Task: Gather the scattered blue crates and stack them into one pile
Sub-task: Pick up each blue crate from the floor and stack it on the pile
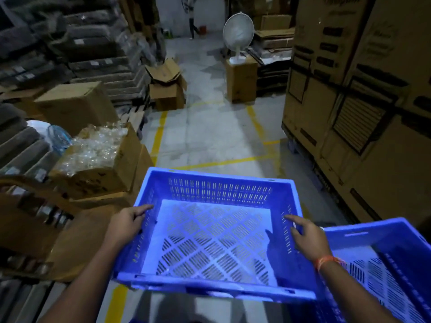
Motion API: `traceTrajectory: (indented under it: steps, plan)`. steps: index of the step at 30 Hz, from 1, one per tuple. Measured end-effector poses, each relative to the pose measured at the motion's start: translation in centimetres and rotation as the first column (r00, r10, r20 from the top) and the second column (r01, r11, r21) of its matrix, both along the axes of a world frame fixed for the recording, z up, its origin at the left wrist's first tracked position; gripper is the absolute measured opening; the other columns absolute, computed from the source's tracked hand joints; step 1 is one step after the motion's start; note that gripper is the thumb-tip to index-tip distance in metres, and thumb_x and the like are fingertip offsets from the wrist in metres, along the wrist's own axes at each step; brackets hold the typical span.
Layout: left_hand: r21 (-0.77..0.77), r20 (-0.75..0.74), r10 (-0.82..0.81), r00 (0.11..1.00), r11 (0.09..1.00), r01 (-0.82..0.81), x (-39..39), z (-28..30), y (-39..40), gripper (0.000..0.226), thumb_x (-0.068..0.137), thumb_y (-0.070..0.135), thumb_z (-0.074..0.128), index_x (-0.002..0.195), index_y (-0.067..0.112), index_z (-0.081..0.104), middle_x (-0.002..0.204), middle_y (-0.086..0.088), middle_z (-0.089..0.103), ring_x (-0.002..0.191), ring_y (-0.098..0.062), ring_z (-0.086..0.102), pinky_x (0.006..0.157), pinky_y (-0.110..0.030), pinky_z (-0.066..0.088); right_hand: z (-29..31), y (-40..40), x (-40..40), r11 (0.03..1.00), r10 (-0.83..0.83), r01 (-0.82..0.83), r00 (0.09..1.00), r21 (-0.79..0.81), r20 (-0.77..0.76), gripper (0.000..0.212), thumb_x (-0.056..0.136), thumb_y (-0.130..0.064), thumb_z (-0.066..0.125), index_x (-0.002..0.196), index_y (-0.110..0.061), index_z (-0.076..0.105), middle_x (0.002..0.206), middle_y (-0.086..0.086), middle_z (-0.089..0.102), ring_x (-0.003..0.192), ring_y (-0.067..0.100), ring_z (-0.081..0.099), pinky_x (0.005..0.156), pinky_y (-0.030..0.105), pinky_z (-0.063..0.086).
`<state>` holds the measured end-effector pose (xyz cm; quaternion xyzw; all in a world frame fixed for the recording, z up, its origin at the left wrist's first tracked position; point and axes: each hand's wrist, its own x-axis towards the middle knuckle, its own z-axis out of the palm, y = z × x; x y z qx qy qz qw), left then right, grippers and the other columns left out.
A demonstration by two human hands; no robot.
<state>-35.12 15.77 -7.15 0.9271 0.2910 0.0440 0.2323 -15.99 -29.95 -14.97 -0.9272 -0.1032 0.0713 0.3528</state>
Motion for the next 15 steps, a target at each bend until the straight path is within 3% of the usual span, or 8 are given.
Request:
traceTrajectory:
  steps: [2, 4, 8, 11, 15]
  plan:
    - [-0.027, 0.028, -0.006, 1.0, 1.0, 0.007, 3.7, 0.5, 0.9, 0.038, 0.091, 0.014, 0.059, 0.112, 0.044, 0.069, 0.111, 0.009, 0.074, 0.053, 0.007, 0.064, 0.062, -0.021, 0.044, 0.5, 0.4, 2.3, 0.999, -0.038, 0.038, 0.999, -0.002, 0.016, 0.038, 0.084, -0.019, 0.062, 0.115, -0.041, 0.066, 0.094, -0.001, 0.076, 0.07, 0.022, 0.072, 0.069, 0.031, 0.056]
    - [-0.041, 0.044, -0.039, 0.998, 0.998, 0.041, 7.6, 0.8, 1.6, 0.037, 0.091, 0.014, 0.059, 0.111, 0.043, 0.071, 0.113, 0.007, 0.074, 0.058, 0.002, 0.067, 0.062, -0.022, 0.044, 0.9, 0.4, 4.7, 0.998, -0.063, 0.063, 0.998, -0.012, 0.022, 0.037, 0.084, -0.021, 0.063, 0.114, -0.043, 0.066, 0.092, 0.002, 0.076, 0.074, 0.023, 0.073, 0.07, 0.031, 0.056]
    - [-0.066, 0.052, -0.095, 0.994, 0.993, 0.099, 14.8, 0.3, 3.1, 0.044, 0.092, 0.014, 0.06, 0.087, 0.059, 0.063, 0.075, 0.003, 0.076, 0.047, 0.004, 0.059, 0.054, -0.024, 0.042, 1.9, 0.3, 7.5, 0.986, -0.169, 0.169, 0.985, 0.0, 0.035, 0.035, 0.084, -0.021, 0.065, 0.114, -0.037, 0.068, 0.103, -0.002, 0.075, 0.077, 0.023, 0.073, 0.077, 0.03, 0.055]
    - [-0.079, 0.046, -0.17, 0.984, 0.982, 0.173, 19.9, 0.5, 3.8, 0.035, 0.092, 0.015, 0.059, 0.097, 0.048, 0.07, 0.066, 0.002, 0.073, 0.044, 0.002, 0.057, 0.05, -0.025, 0.041, 3.0, 0.6, 8.4, 0.968, -0.25, 0.25, 0.967, 0.013, 0.043, 0.032, 0.084, -0.021, 0.065, 0.112, -0.036, 0.069, 0.094, -0.002, 0.076, 0.077, 0.021, 0.073, 0.075, 0.028, 0.053]
    - [-0.103, 0.053, -0.289, 0.956, 0.951, 0.293, 26.3, 1.2, 4.1, 0.032, 0.093, 0.011, 0.059, 0.103, 0.039, 0.071, 0.045, 0.013, 0.059, 0.04, 0.003, 0.054, 0.042, -0.014, 0.035, 4.7, 0.5, 8.5, 0.924, -0.382, 0.381, 0.924, 0.013, 0.032, 0.031, 0.083, -0.025, 0.065, 0.11, -0.04, 0.069, 0.095, -0.008, 0.075, 0.067, 0.015, 0.071, 0.074, 0.031, 0.055]
